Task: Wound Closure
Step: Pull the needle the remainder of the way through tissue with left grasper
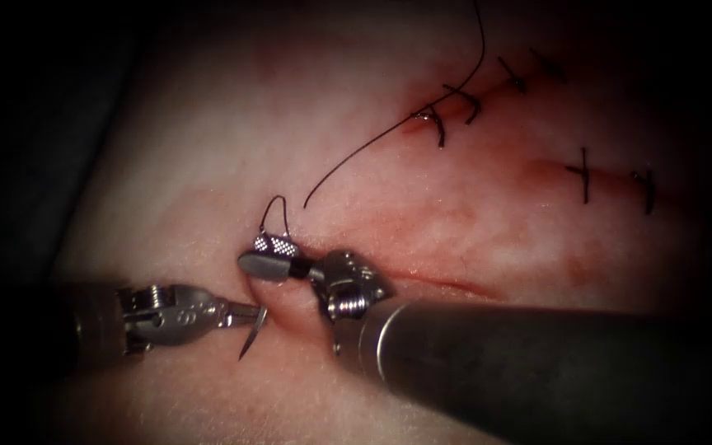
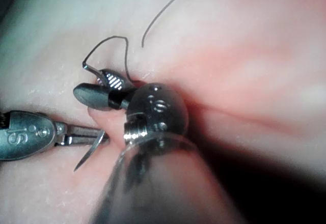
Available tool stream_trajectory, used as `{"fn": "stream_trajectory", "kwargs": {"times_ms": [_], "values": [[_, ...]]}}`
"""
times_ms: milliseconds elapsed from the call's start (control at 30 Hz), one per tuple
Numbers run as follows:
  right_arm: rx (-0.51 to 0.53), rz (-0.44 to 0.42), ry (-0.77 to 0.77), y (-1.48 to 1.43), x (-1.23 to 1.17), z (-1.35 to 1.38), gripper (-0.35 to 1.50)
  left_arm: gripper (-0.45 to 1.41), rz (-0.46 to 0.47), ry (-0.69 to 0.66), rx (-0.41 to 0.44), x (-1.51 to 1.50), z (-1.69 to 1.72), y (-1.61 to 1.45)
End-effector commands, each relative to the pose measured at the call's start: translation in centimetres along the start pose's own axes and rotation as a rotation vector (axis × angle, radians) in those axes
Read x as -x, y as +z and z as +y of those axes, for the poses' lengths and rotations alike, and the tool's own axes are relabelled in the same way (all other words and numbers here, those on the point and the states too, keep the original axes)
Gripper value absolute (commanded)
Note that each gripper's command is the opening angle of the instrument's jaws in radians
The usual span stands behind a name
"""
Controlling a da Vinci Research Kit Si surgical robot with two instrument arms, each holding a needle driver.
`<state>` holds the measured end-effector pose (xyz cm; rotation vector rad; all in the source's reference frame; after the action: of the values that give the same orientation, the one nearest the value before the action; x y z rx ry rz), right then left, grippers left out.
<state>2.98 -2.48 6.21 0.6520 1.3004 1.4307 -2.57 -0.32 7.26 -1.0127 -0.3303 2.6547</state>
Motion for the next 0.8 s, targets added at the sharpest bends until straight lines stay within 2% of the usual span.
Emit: {"fn": "stream_trajectory", "kwargs": {"times_ms": [33,67,133,167,267,300,333,433,500,800], "values": [[-0.008,0.002,-0.007,0.01,-0.06,0.1,0.78,-0.2,0.014,-0.008,-0.001,0.04,-0.01,0.05],[-0.012,-0.001,-0.012,-0.01,-0.09,0.12,0.81,-0.16,0.026,-0.006,-0.006,0.06,-0.02,0.02],[-0.016,-0.013,-0.053,-0.11,-0.21,0.21,1.04,-0.13,0.077,0.005,-0.02,0.1,-0.08,-0.08],[-0.017,-0.018,-0.058,-0.13,-0.24,0.24,1.08,-0.11,0.091,0.014,-0.019,0.11,-0.09,-0.09],[-0.011,-0.06,-0.062,-0.24,-0.31,0.32,1.09,-0.1,0.159,0.036,0.017,0.13,-0.12,-0.12],[-0.008,-0.084,-0.063,-0.3,-0.33,0.37,1.09,-0.1,0.215,0.065,0.045,0.14,-0.14,-0.13],[-0.007,-0.106,-0.066,-0.37,-0.35,0.42,1.09,-0.01,0.282,0.1,0.069,0.14,-0.17,-0.12],[-0.008,-0.133,-0.11,-0.49,-0.37,0.48,1.16,0.1,0.389,0.155,0.091,0.14,-0.27,-0.1],[-0.017,-0.14,-0.155,-0.59,-0.42,0.51,1.23,0.17,0.419,0.162,0.115,0.16,-0.35,-0.08],[-0.031,-0.161,-0.193,-0.8,-0.61,0.6,1.26,0.22,0.538,0.23,0.22,0.07,-0.58,0.15]]}}
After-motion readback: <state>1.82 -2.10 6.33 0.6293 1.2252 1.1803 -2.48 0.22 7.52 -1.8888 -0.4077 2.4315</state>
